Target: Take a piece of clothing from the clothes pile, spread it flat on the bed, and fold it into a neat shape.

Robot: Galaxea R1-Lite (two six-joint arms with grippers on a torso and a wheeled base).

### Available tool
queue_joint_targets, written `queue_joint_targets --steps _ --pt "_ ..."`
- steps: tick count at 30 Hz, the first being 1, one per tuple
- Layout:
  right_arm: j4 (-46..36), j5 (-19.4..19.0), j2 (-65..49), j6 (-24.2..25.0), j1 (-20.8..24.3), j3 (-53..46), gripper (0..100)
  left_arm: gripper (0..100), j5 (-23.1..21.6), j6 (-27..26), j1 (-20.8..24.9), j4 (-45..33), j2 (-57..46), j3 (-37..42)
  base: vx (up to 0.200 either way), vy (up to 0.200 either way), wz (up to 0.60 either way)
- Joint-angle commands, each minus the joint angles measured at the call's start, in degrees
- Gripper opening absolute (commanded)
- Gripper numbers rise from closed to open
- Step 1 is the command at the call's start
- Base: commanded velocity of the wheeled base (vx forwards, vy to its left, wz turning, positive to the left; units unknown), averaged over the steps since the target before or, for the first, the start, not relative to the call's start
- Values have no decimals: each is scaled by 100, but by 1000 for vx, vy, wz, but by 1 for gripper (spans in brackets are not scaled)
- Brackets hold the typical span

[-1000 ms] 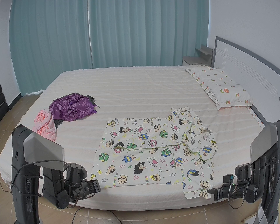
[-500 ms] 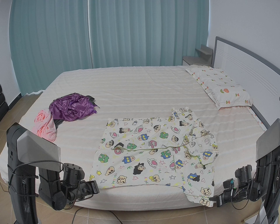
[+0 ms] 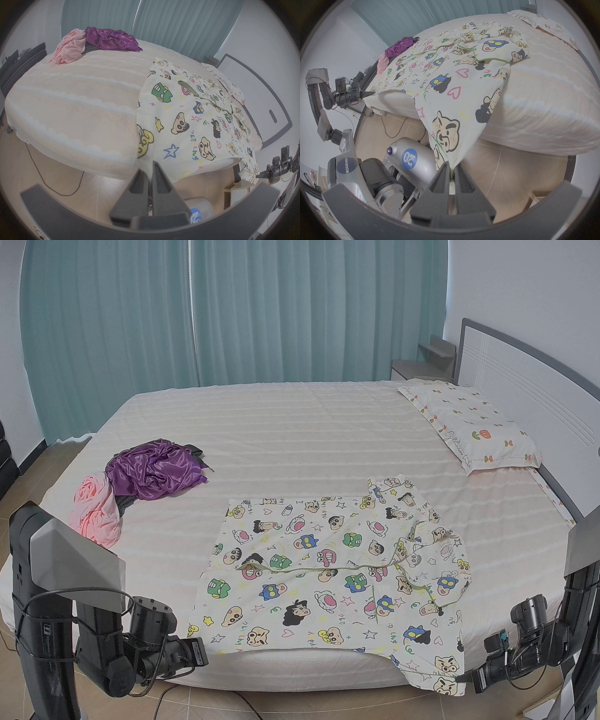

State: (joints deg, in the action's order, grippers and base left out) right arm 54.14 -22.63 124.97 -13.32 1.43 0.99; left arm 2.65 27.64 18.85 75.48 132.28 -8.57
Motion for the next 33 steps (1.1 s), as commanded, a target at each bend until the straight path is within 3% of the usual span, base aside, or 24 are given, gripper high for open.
queue_joint_targets --steps 1,14,28,33 --pt "-272 -40 -376 -127 -11 -99 0 0 -1 -13 93 1 -27 171 0 0 0" --pt "-1758 -146 -1097 -504 51 -99 0 0 -10 -109 691 -34 -124 857 0 0 0" --pt "-1652 -444 -1695 -478 7 -99 0 0 -1 -83 603 19 -668 620 0 0 0" --pt "-1687 -594 -2310 -100 -72 200 0 0 34 -57 567 -289 -1055 207 0 0 0"
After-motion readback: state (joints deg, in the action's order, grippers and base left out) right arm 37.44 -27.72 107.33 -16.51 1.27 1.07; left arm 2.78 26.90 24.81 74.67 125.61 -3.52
